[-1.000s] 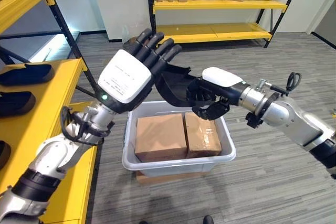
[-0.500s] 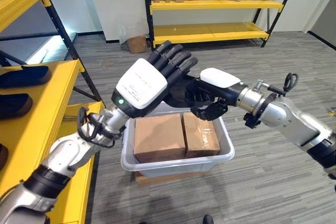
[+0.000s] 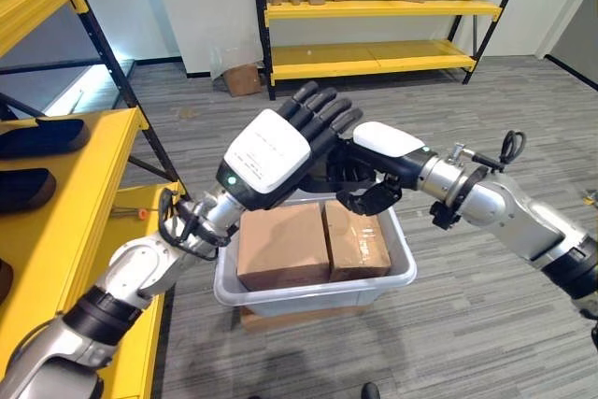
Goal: Move parts from the plastic box to the shelf.
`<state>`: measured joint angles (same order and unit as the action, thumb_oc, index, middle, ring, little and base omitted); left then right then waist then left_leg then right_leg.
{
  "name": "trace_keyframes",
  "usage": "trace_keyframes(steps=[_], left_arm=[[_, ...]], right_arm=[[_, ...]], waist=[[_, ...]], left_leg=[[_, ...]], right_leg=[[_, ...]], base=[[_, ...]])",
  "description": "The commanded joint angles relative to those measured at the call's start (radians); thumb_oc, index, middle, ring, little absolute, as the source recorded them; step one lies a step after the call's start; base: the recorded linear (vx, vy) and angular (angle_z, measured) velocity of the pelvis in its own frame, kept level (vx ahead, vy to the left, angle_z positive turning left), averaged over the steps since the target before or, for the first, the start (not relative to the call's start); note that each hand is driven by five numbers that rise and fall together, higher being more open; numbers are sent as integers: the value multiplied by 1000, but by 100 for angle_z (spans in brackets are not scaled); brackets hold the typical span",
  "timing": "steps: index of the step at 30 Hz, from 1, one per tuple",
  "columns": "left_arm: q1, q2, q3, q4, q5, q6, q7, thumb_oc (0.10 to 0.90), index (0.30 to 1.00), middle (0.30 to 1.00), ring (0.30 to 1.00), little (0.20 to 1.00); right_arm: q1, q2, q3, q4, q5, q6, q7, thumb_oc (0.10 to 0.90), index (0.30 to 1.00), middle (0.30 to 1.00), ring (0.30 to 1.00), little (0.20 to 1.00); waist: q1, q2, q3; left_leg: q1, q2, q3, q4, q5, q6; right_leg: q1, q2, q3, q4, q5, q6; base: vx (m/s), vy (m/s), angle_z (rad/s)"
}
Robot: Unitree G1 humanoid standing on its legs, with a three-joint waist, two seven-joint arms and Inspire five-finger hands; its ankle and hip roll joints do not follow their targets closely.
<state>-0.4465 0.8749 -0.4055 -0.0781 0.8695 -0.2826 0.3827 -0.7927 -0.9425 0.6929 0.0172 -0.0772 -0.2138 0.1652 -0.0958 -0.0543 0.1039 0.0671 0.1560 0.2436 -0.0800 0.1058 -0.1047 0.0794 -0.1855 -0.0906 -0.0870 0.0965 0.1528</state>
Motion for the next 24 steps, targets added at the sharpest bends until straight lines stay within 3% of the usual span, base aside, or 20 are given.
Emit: trace_keyframes(steps=[1,2,24], left_arm=[[-164,-31,-26,39,-58,30,37,624,613,613,613,613],[-161,-38,-30,48,-59,32,31,400,300,300,300,300],[-114,-33,11,91,-54,54,37,400,300,300,300,300]], right_arm=[[-211,40,-27,25,29,-36,-88,400,300,300,300,300],[-210,40,-30,22,31,-35,-88,400,300,300,300,300],[-179,38,-62,16,33,-33,-86,400,300,300,300,300]], waist=[[9,-16,-98],[7,-16,-98],[8,-17,-102]], left_leg=[[56,71,-32,-7,-67,-27],[57,70,-31,-7,-67,-27],[58,69,-31,-7,-71,-26]], right_leg=[[4,-77,-10,21,0,59],[3,-77,-9,21,0,59],[6,-77,-9,20,-3,58]], base=[[30,3,0],[0,0,0],[2,0,0]])
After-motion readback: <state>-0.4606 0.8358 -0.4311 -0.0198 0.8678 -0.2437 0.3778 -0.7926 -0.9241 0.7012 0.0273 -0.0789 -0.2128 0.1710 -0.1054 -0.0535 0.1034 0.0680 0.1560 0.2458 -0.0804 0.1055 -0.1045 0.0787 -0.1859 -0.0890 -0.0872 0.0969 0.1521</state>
